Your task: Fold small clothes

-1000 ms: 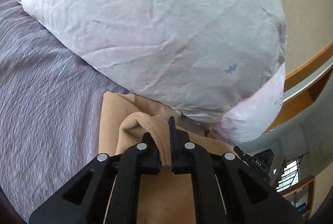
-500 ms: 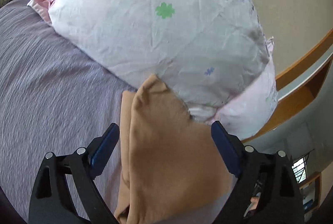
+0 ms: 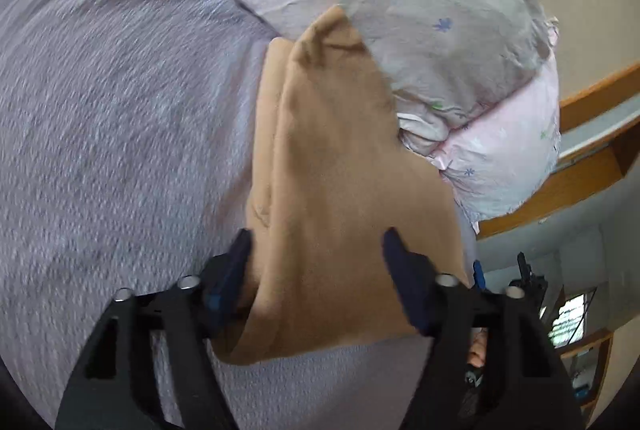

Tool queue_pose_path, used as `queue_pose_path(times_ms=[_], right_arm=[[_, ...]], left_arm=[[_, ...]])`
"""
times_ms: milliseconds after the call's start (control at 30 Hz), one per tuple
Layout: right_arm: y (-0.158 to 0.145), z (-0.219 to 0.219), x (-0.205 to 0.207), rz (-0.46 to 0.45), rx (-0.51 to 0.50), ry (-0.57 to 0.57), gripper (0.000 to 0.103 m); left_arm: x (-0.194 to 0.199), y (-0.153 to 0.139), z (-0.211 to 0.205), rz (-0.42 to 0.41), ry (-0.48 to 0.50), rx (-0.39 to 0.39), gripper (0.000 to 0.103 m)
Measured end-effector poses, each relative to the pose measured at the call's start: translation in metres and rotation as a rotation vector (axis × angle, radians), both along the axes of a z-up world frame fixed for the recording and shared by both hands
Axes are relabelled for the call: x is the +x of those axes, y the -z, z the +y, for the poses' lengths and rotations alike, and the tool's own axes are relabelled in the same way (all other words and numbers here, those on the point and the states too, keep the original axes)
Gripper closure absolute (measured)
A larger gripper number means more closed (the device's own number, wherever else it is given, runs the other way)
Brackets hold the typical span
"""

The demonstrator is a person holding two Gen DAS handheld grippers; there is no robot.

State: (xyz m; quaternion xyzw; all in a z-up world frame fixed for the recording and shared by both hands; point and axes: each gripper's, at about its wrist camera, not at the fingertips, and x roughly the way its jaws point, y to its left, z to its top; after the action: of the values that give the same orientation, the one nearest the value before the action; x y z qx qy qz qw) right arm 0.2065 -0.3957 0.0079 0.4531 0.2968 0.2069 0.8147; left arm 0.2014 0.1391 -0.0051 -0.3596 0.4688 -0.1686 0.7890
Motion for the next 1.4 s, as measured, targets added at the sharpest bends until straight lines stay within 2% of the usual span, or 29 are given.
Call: queue_pose_path(times_ms=[33, 67, 167, 300, 400, 500, 567, 600, 700, 733, 767, 833, 867, 900, 933, 967, 1033, 1100, 1167, 1300, 1367, 1400], right_arm=[[0.000, -0.008, -0.002, 0.000, 0.021, 0.007, 0.009], [0.002, -0.009, -0.003, -0.001, 0.037, 0.012, 0.009], [0.004, -0.012, -0.004, -0.012, 0.068, 0.027, 0.009], [0.005, -0.018, -0.007, -0.026, 0.115, 0.030, 0.009], [0.006, -0.024, -0.007, -0.032, 0.146, 0.038, 0.009], [0.007, -0.030, -0.011, -0.026, 0.134, 0.060, 0.009], [0.008, -0.034, -0.012, -0.014, 0.118, 0.072, 0.009], [0.008, -0.036, -0.012, -0.006, 0.098, 0.083, 0.009], [0.006, -0.045, -0.015, 0.007, 0.036, 0.130, 0.009], [0.007, -0.048, -0.017, 0.009, 0.039, 0.147, 0.009], [0.009, -0.051, -0.019, 0.010, 0.056, 0.154, 0.009], [0.009, -0.054, -0.020, 0.008, 0.072, 0.155, 0.009], [0.008, -0.054, -0.020, 0.002, 0.069, 0.156, 0.009], [0.004, -0.054, -0.022, -0.009, 0.056, 0.158, 0.010], [-0.001, -0.055, -0.025, -0.022, 0.045, 0.157, 0.010], [-0.006, -0.053, -0.029, -0.046, 0.035, 0.142, 0.010], [-0.017, -0.046, -0.029, -0.054, -0.021, 0.088, 0.009], [-0.020, -0.035, -0.015, 0.030, -0.092, 0.035, 0.009], [-0.011, -0.026, 0.002, 0.141, -0.120, -0.018, 0.009], [0.010, -0.012, 0.031, 0.268, -0.155, -0.087, 0.010], [0.016, -0.006, 0.038, 0.302, -0.191, -0.103, 0.015], [0.020, -0.004, 0.041, 0.313, -0.201, -0.111, 0.024]], left_arm=[[0.002, 0.006, 0.001, 0.031, -0.016, -0.035, 0.076], [0.004, 0.010, 0.001, 0.044, -0.019, -0.081, 0.084], [0.003, -0.003, -0.002, 0.004, -0.029, -0.100, 0.086], [0.005, -0.055, -0.030, -0.123, 0.039, -0.106, 0.087], [0.012, -0.098, -0.087, -0.231, 0.164, -0.103, 0.087], [0.019, -0.116, -0.177, -0.287, 0.353, -0.103, 0.087], [0.020, -0.108, -0.242, -0.272, 0.489, -0.082, 0.086], [0.020, -0.100, -0.271, -0.256, 0.546, -0.046, 0.085], [0.018, -0.069, -0.344, -0.196, 0.718, 0.121, 0.080], [0.016, -0.062, -0.351, -0.169, 0.751, 0.104, 0.080], [0.014, -0.059, -0.351, -0.154, 0.774, 0.055, 0.080], [0.009, -0.067, -0.335, -0.181, 0.765, 0.029, 0.080], [0.008, -0.073, -0.323, -0.210, 0.735, 0.039, 0.069], [0.007, -0.080, -0.304, -0.244, 0.686, 0.053, 0.043], [0.005, -0.086, -0.287, -0.272, 0.630, 0.076, 0.033], [0.004, -0.090, -0.268, -0.297, 0.576, 0.110, 0.027], [0.005, -0.090, -0.240, -0.307, 0.517, 0.176, 0.027], [0.017, -0.080, -0.222, -0.251, 0.456, 0.211, 0.027], [0.036, -0.064, -0.221, -0.178, 0.426, 0.213, 0.027], [0.064, -0.027, -0.226, -0.041, 0.419, 0.135, 0.027], [0.071, -0.016, -0.230, -0.018, 0.416, 0.093, 0.027], [0.073, -0.013, -0.233, -0.016, 0.414, 0.069, 0.027]])
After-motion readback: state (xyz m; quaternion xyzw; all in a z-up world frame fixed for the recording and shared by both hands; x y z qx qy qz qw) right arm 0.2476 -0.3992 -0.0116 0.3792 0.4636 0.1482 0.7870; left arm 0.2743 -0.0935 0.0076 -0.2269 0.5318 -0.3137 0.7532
